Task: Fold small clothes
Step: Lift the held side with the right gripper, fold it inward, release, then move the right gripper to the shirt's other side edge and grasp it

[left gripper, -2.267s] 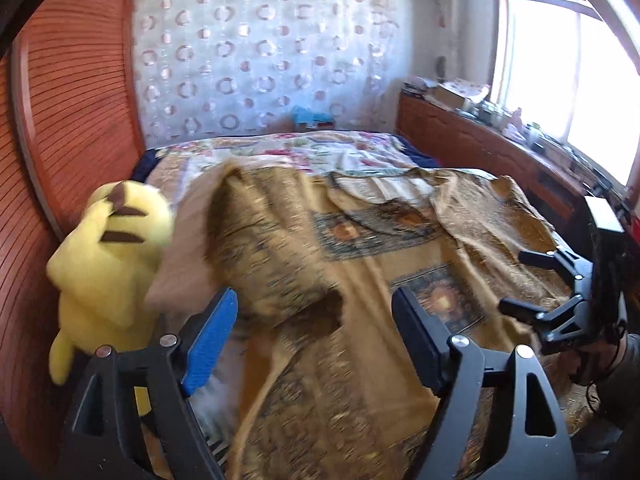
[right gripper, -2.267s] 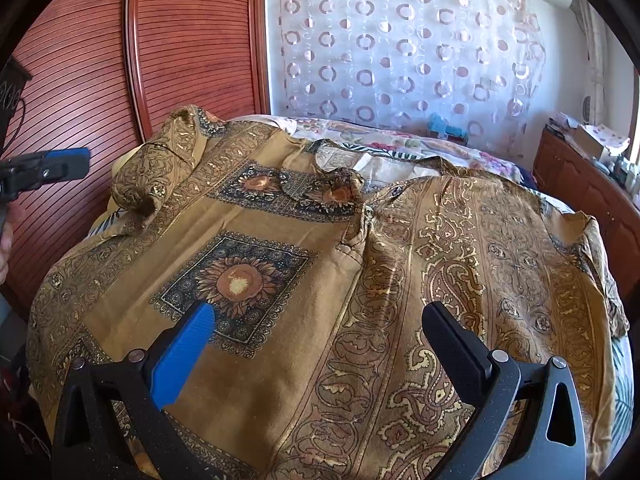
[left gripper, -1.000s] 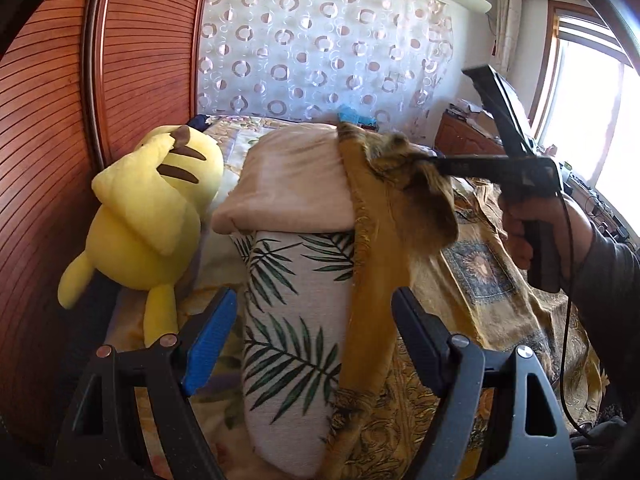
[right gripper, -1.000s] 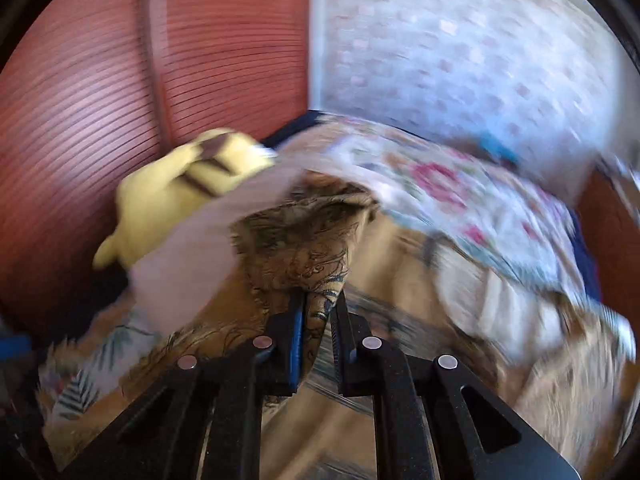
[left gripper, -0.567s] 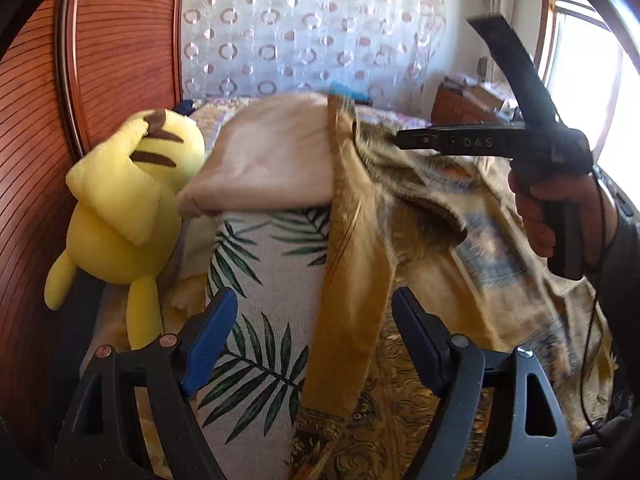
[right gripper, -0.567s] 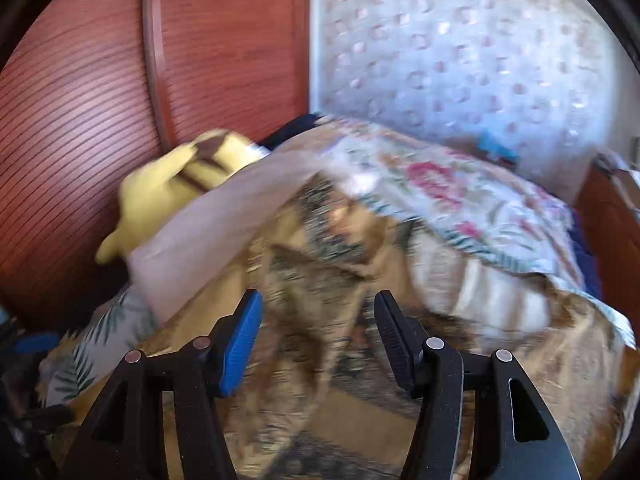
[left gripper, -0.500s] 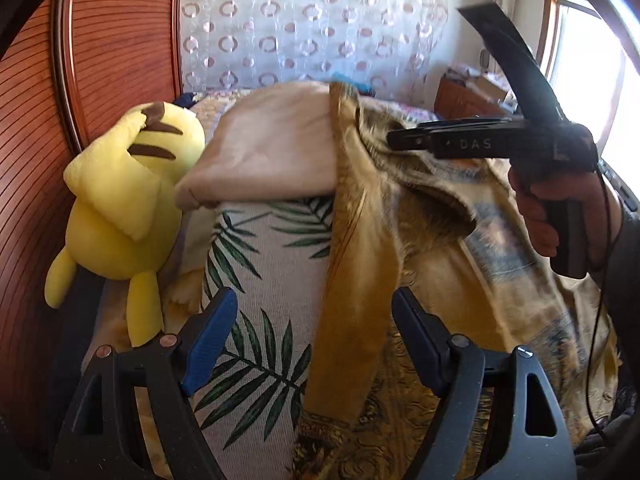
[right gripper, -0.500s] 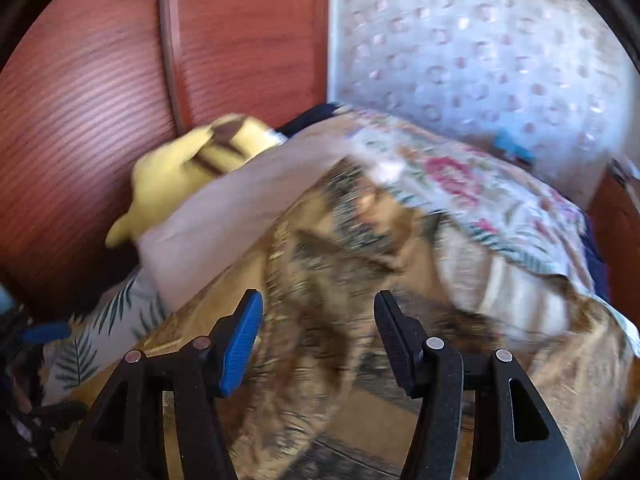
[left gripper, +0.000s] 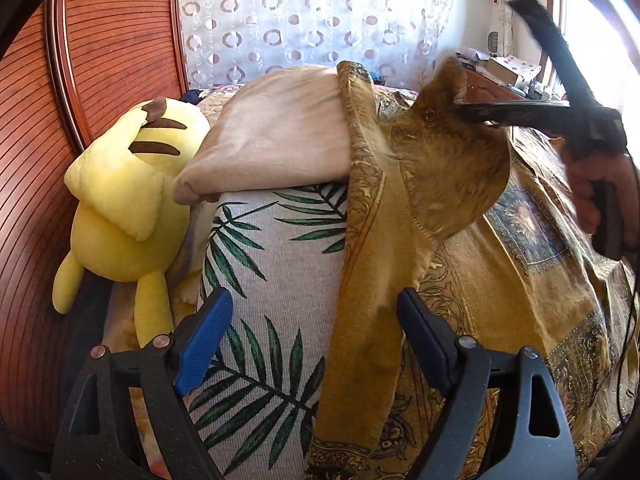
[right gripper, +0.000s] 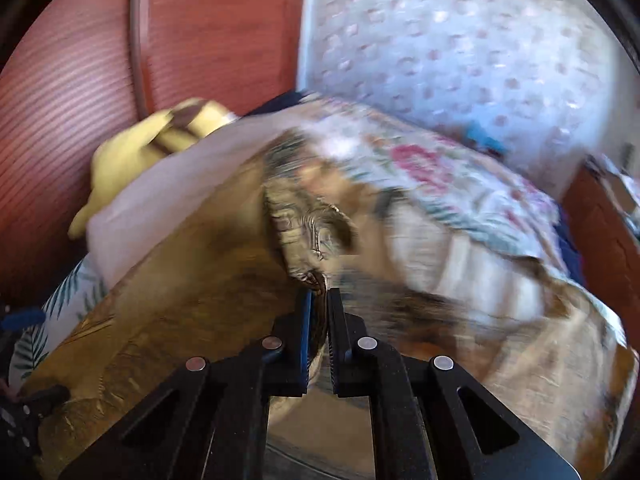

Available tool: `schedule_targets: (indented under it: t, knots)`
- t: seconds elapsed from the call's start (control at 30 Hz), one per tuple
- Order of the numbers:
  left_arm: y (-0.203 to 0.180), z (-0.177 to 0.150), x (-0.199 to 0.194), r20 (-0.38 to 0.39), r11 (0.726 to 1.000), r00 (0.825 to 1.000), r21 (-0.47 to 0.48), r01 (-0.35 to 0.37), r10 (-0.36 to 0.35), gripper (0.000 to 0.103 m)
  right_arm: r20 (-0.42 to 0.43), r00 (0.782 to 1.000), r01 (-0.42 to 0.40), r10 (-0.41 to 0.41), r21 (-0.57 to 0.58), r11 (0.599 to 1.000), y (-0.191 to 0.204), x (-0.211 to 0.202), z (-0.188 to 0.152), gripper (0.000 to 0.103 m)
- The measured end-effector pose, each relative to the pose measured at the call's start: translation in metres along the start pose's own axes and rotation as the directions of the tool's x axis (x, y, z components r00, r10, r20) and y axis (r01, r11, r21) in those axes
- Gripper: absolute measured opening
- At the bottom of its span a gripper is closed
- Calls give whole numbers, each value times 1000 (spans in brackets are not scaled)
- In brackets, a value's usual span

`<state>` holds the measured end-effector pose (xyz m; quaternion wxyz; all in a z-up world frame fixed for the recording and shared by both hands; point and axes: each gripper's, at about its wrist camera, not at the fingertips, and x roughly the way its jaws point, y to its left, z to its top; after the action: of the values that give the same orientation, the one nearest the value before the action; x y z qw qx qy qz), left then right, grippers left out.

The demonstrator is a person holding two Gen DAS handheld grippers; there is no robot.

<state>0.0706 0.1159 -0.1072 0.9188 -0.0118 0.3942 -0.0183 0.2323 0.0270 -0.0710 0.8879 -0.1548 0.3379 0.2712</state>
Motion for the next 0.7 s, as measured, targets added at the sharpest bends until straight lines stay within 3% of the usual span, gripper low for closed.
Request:
schedule_targets:
  t: [0.1,0.17,0.23,0.3,0.5,0.7]
  knots:
    - [1,1,1,2,1000,1000,-2,-1,1,86,8,1000,0,-1,74,997,-20,-18,-12,8]
    - [1,1,0,-1,1000,1000,-5,-2,2,86,8,1000,-3,2,85,996,-23,-29,-19,21]
    - [1,2,-1,-4,1000,1000,-7,0,0,86,11,999,30,-31,74,997,-26,-38,-26,47]
    - [2,3,-3,-1,1000,1000,-18,-3,3,86,25,1000,7,-9,77,997,-21,-50,-28,55]
    - [-10,17,-26,73,1000,997,-1,3,-3,86,48,999,-23,19,89,996,-46,-75,-49,59]
    - [-41,41,-31,115,998,992,39,52,-57,86,32,999,19,-22,92,996,-73,-100,-74,68]
